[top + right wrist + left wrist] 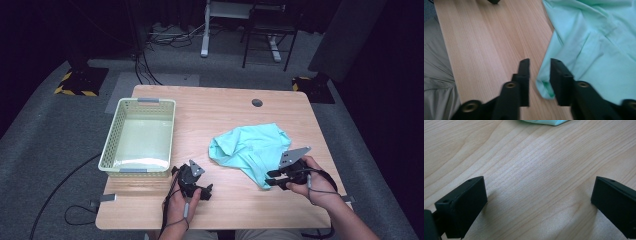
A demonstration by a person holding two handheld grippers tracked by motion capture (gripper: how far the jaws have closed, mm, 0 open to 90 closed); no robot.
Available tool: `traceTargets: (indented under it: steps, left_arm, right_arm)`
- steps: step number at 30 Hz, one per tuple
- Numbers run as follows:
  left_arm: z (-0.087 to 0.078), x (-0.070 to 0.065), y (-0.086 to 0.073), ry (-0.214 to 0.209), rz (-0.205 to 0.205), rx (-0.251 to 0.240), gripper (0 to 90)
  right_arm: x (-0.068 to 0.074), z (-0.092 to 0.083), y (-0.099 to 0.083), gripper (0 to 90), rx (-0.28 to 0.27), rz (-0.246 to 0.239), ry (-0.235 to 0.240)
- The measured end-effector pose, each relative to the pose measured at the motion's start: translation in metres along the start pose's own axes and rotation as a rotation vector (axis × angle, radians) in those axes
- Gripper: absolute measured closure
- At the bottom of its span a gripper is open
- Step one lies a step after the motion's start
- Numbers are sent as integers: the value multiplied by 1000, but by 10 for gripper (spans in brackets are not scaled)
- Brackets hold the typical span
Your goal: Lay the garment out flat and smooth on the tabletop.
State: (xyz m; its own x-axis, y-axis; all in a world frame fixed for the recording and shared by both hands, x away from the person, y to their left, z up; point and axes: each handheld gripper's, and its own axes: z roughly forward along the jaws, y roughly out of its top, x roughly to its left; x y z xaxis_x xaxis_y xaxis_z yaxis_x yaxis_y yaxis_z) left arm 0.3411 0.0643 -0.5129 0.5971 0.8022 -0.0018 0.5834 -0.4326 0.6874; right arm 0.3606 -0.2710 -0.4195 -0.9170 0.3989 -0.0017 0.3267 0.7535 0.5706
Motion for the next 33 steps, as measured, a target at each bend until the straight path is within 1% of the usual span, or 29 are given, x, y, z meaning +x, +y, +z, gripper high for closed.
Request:
traceTargets:
  steps: [1, 2, 4, 5, 7, 9, 14, 17, 21, 24, 26, 28, 33]
  left_arm:
    - [0, 0, 0, 0, 1, -1, 1]
    - [0, 0, 0, 0, 0, -1, 1]
    - [0, 0, 0, 0, 0, -1, 1]
    - [0, 0, 0, 0, 0, 0, 1]
    - [0, 0, 0, 0, 1, -1, 1]
    - [0, 0, 0, 0, 0, 0, 1]
    - [0, 0, 0, 0, 1, -1, 1]
    - [0, 0, 0, 0, 1, -1, 1]
    - [0, 0, 0, 0, 0, 0, 1]
    - [0, 0, 0, 0, 1, 0, 1]
    - [0, 0, 0, -1, 2, -1, 1]
    - [0, 0, 0, -1, 2, -1, 1]
    - [0, 0, 0, -2, 2, -2, 1]
  right_arm:
    - [-1, -2, -3, 556, -26, 11, -35]
    - [-3, -4, -5, 549, -43, 19, -61]
    - [-10, -6, -6, 492, -72, 53, -93]
    - [-13, -5, -6, 483, -83, 72, -110]
    - [-19, 0, -3, 476, -89, 89, -127]
    - [-23, 8, 2, 466, -98, 103, -134]
    - [-35, 33, 20, 459, -93, 107, -146]
    - [-48, 49, 31, 464, -86, 102, -167]
    - [-69, 67, 43, 498, -49, 107, -192]
    - [-81, 78, 47, 512, -30, 121, -198]
    - [-85, 83, 49, 514, -23, 129, -200]
    - [-89, 88, 50, 517, -18, 133, -200]
    - [-95, 98, 50, 527, 3, 142, -179]
